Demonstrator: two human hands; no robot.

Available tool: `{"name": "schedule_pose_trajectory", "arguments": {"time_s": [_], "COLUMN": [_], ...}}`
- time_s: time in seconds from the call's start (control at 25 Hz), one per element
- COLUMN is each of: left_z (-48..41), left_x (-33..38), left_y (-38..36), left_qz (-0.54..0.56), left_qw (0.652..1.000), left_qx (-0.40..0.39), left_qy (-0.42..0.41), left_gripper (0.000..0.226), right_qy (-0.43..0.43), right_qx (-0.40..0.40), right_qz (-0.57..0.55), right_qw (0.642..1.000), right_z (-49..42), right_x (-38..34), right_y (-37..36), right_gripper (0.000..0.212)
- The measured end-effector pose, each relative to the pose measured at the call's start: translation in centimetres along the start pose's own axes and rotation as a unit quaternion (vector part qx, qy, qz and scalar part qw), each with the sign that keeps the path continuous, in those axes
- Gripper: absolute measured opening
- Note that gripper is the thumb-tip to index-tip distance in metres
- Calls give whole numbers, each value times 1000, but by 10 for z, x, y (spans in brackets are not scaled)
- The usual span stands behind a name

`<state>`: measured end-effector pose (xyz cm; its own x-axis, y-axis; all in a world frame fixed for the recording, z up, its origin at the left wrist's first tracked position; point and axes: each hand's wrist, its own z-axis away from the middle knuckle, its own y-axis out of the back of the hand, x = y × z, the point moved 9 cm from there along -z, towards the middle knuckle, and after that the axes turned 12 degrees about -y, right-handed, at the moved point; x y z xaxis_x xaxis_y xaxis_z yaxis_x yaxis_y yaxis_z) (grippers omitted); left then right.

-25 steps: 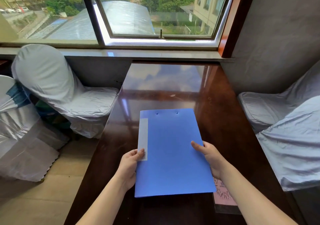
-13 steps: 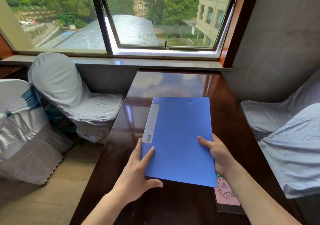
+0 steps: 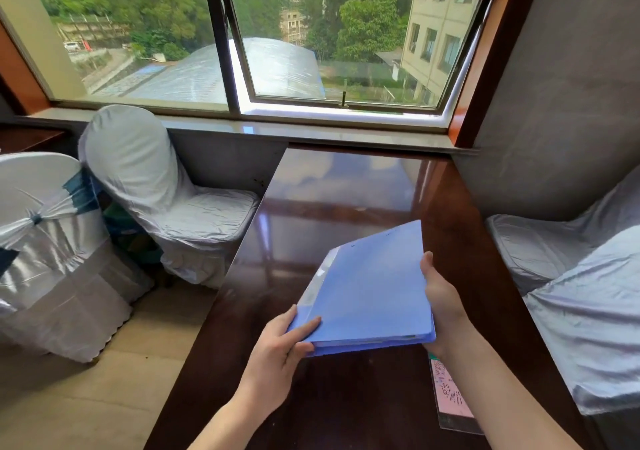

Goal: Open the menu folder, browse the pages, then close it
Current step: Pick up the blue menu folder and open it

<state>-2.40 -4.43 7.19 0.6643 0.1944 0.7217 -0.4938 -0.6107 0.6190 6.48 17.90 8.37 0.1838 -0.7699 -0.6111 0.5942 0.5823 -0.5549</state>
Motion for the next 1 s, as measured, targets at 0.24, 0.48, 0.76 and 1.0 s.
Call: {"name": "schedule_pose_trajectory", "arguments": {"time_s": [0.24,0.48,0.76,1.0], "left_z": [3,7,8,10], "left_x": [-7,-21,-46,-33], "left_y": [23,35,24,2], "left_qz": [133,245,487,637], "left_qw": [984,939,796,701], "left_qx": [107,224,250,125], "left_qy": [41,93,257,295], "left_gripper": [38,33,19,51], "right_qy": [2,47,117,135], "right_qx": [-3,78,25,-61], "right_qz": [2,126,132,172], "right_qw": [1000,988,984,974], "right_z": [2,5,7,13], "right_x": [1,-16,-46,-83], "right_y": [-3,13,6,-9], "right_gripper": [56,35,41,51]}}
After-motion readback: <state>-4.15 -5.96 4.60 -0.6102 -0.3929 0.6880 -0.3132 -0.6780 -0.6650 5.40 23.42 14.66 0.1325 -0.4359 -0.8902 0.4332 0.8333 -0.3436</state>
